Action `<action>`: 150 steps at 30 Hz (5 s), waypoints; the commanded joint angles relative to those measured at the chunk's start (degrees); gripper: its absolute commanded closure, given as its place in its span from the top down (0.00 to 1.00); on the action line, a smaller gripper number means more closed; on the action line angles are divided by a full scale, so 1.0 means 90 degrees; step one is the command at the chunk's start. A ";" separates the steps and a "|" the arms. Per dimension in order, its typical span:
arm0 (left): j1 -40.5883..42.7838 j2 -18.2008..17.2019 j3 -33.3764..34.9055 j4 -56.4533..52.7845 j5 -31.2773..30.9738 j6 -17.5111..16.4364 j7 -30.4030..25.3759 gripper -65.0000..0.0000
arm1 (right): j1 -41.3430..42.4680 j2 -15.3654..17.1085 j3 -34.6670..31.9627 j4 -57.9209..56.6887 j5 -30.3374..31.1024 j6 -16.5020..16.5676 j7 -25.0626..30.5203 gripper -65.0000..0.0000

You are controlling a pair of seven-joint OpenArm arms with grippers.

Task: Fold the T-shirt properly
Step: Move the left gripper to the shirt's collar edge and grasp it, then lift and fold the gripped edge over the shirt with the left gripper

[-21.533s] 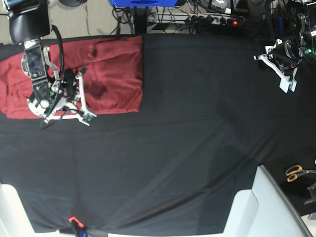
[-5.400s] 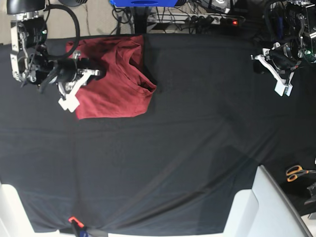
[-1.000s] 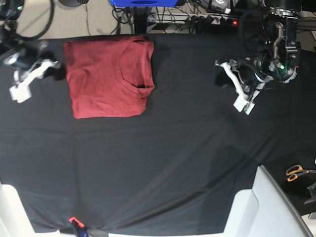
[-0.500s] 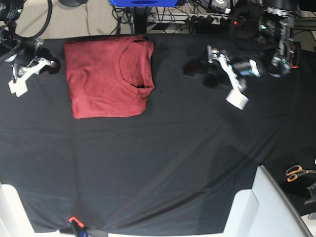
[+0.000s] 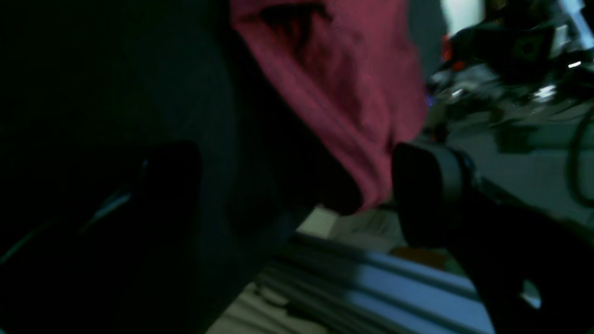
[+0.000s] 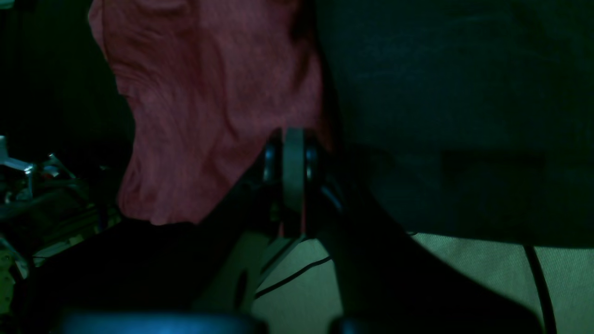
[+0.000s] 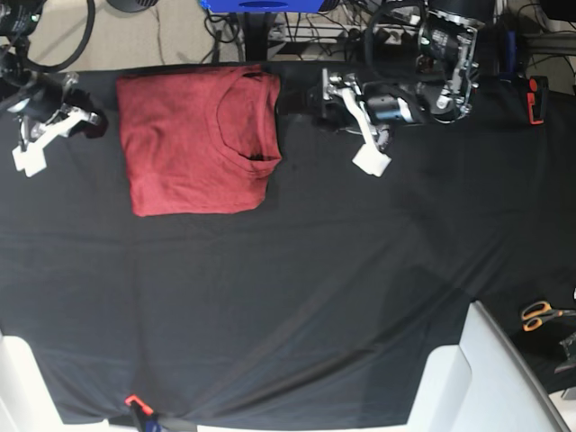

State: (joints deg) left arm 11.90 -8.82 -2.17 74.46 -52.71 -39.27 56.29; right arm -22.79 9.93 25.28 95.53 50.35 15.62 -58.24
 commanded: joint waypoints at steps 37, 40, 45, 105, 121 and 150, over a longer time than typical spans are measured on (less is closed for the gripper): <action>-0.2177 0.0955 0.2181 -0.2554 0.1212 -0.0082 -0.0213 0.94 | -0.0062 0.0093 0.0088 -0.0655 0.0086 0.0966 0.0107 0.00; -0.2353 0.0975 0.2425 -0.2798 0.1212 -0.0082 -0.0233 0.94 | -0.0062 0.0093 0.0097 -0.0655 0.0086 0.0966 0.0107 0.00; -0.2548 0.1053 0.2816 -0.2944 0.1231 -0.0082 -0.0243 0.93 | -0.0071 0.0083 0.0097 -0.0655 0.0096 0.0966 0.0107 0.00; -0.6348 0.1092 0.9686 -0.2642 0.8342 -0.0082 -0.3710 0.00 | -0.0267 -0.0366 0.1338 -0.0655 0.0096 0.0956 0.0107 0.00; -0.6348 0.1747 0.9686 -0.3960 0.9397 -0.0082 -0.6054 0.00 | -0.0277 -0.0376 0.1338 -0.0665 0.0096 0.0927 0.0107 0.00; -0.5850 0.1737 0.9165 -0.2788 0.9720 -0.0082 -0.6709 0.00 | -0.0286 -0.0415 0.1338 -0.0646 0.0096 0.0927 0.0107 0.00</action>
State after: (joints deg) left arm -39.44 6.22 80.49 48.90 35.00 -40.36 -3.55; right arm -25.15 5.63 36.97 88.84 50.37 23.62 -57.82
